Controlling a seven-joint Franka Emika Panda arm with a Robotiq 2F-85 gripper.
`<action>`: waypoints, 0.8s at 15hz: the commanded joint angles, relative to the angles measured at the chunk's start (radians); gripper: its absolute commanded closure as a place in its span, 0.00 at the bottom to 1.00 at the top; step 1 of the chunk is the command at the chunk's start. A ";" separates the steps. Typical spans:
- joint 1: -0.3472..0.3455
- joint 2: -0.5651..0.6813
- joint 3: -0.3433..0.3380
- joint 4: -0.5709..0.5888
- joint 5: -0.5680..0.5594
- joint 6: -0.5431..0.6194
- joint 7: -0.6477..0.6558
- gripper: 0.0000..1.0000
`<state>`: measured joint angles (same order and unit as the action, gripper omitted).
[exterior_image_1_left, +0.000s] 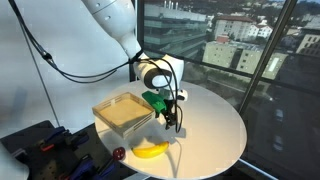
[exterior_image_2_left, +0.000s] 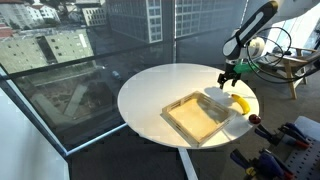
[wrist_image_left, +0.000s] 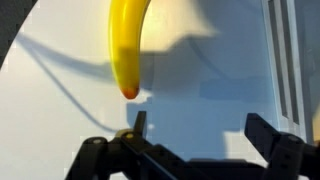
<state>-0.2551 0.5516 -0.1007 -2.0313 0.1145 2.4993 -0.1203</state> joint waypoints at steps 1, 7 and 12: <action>0.020 -0.059 -0.012 -0.012 -0.017 -0.061 0.030 0.00; 0.053 -0.117 -0.021 -0.015 -0.023 -0.139 0.065 0.00; 0.086 -0.165 -0.029 -0.024 -0.044 -0.181 0.107 0.00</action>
<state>-0.1920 0.4368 -0.1165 -2.0338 0.1036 2.3525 -0.0585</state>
